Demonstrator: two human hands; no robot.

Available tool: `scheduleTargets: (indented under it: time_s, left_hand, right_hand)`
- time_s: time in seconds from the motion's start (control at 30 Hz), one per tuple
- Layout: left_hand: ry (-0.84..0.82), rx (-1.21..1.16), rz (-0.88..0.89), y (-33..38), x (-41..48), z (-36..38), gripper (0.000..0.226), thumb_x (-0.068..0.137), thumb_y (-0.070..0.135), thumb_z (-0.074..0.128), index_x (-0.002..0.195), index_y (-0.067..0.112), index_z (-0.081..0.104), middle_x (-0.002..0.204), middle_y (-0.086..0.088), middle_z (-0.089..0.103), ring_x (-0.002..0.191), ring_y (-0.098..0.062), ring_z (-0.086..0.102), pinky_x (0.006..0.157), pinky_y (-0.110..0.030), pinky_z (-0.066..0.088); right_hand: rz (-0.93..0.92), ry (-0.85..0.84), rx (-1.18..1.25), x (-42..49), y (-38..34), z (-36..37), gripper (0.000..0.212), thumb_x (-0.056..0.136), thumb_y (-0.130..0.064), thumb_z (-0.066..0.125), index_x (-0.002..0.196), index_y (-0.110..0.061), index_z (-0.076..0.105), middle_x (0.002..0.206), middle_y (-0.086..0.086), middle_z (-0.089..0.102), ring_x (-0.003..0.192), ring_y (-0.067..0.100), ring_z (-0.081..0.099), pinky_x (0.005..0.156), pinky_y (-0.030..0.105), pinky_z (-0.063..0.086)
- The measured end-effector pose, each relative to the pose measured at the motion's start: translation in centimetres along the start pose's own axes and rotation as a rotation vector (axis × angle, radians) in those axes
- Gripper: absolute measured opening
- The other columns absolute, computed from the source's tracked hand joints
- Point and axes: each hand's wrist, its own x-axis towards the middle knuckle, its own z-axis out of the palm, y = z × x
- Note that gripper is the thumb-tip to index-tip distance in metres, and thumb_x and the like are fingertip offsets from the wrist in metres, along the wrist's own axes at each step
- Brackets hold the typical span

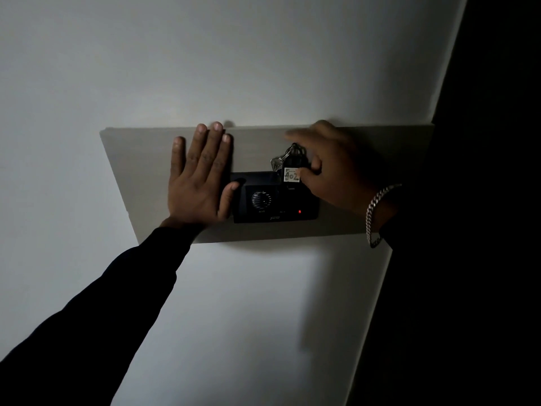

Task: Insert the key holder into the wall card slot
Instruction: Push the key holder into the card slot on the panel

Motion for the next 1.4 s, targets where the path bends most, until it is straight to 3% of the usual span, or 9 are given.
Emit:
scheduleTargets:
  time_s: [0.07, 0.17, 0.23, 0.33, 0.5, 0.63, 0.9, 1.27, 1.4]
  left_hand:
    - [0.0, -0.011, -0.005, 0.1, 0.0, -0.1, 0.067, 0.1, 0.046, 0.028, 0.153, 0.005, 0.031, 0.161, -0.017, 0.03, 0.153, -0.032, 0.019, 0.123, -0.056, 0.014]
    - [-0.008, -0.006, -0.01, 0.1, 0.1, -0.2, 0.067, 0.1, 0.046, 0.028, 0.154, 0.005, 0.031, 0.161, -0.016, 0.03, 0.153, -0.032, 0.02, 0.123, -0.056, 0.014]
    - [-0.011, -0.003, -0.011, 0.1, 0.0, -0.2, 0.067, 0.1, 0.046, 0.028, 0.154, 0.006, 0.031, 0.161, -0.016, 0.03, 0.153, -0.032, 0.02, 0.123, -0.056, 0.015]
    - [-0.005, -0.007, -0.006, 0.1, 0.0, -0.1, 0.067, 0.1, 0.046, 0.028, 0.153, 0.005, 0.031, 0.161, -0.016, 0.03, 0.153, -0.032, 0.02, 0.123, -0.056, 0.015]
    - [0.008, 0.004, 0.001, 0.1, 0.0, 0.0, 0.066, 0.1, 0.045, 0.027, 0.154, 0.005, 0.029, 0.161, -0.016, 0.03, 0.153, -0.033, 0.021, 0.123, -0.055, 0.013]
    - [-0.002, 0.01, 0.0, 0.1, 0.0, -0.1, 0.066, 0.1, 0.041, 0.025, 0.155, 0.005, 0.026, 0.162, -0.017, 0.028, 0.154, -0.032, 0.017, 0.125, -0.052, 0.008]
    - [-0.041, 0.038, 0.004, 0.1, -0.1, 0.0, 0.069, 0.099, 0.046, 0.028, 0.155, 0.005, 0.026, 0.162, -0.017, 0.027, 0.154, -0.033, 0.017, 0.123, -0.057, 0.015]
    - [-0.076, 0.057, 0.001, 0.1, -0.2, -0.1, 0.074, 0.099, 0.053, 0.026, 0.155, 0.005, 0.025, 0.163, -0.015, 0.021, 0.154, -0.029, 0.013, 0.122, -0.057, 0.017]
    - [-0.126, 0.071, 0.008, 0.2, 0.0, -0.4, 0.074, 0.099, 0.052, 0.025, 0.155, 0.004, 0.024, 0.163, -0.017, 0.023, 0.154, -0.031, 0.014, 0.122, -0.058, 0.018]
  right_hand:
    - [-0.069, -0.048, -0.037, 0.6, -0.2, -0.3, 0.04, 0.072, -0.003, 0.062, 0.112, -0.008, 0.066, 0.103, 0.012, 0.062, 0.069, 0.004, 0.04, 0.071, 0.005, 0.034]
    - [-0.091, -0.071, -0.065, 1.6, -0.2, 0.0, 0.024, 0.072, -0.014, 0.067, 0.095, -0.007, 0.072, 0.094, 0.014, 0.067, 0.073, 0.021, 0.058, 0.075, 0.032, 0.051]
    - [-0.084, -0.042, -0.062, 2.1, 0.0, 0.0, 0.018, 0.073, -0.024, 0.068, 0.084, -0.011, 0.074, 0.085, 0.01, 0.069, 0.075, 0.026, 0.064, 0.071, 0.04, 0.054]
    - [-0.085, 0.023, 0.002, 2.3, 0.1, 0.0, 0.017, 0.077, -0.029, 0.068, 0.077, -0.014, 0.076, 0.075, 0.007, 0.07, 0.068, 0.021, 0.063, 0.065, 0.037, 0.052]
    - [-0.028, 0.116, 0.128, 1.8, 0.3, -0.4, 0.022, 0.079, -0.034, 0.07, 0.08, -0.014, 0.077, 0.067, -0.005, 0.066, 0.059, 0.004, 0.055, 0.059, 0.008, 0.037]
    - [-0.061, 0.094, 0.143, 1.8, 0.6, -0.1, 0.022, 0.082, -0.034, 0.066, 0.085, -0.015, 0.076, 0.072, 0.001, 0.071, 0.063, 0.008, 0.06, 0.063, 0.02, 0.046]
    - [-0.159, 0.117, 0.114, 1.9, 1.1, 0.7, 0.016, 0.082, -0.02, 0.067, 0.091, -0.01, 0.076, 0.088, 0.007, 0.077, 0.079, 0.014, 0.07, 0.076, 0.023, 0.055]
    - [-0.215, 0.184, 0.094, 0.5, 2.3, 2.2, 0.014, 0.084, -0.014, 0.067, 0.091, -0.006, 0.076, 0.08, 0.012, 0.075, 0.071, 0.024, 0.069, 0.065, 0.039, 0.055]
    - [-0.199, 0.185, 0.11, 0.1, 1.6, 1.7, 0.015, 0.084, -0.015, 0.066, 0.093, -0.006, 0.075, 0.083, 0.011, 0.076, 0.073, 0.021, 0.069, 0.069, 0.035, 0.056]
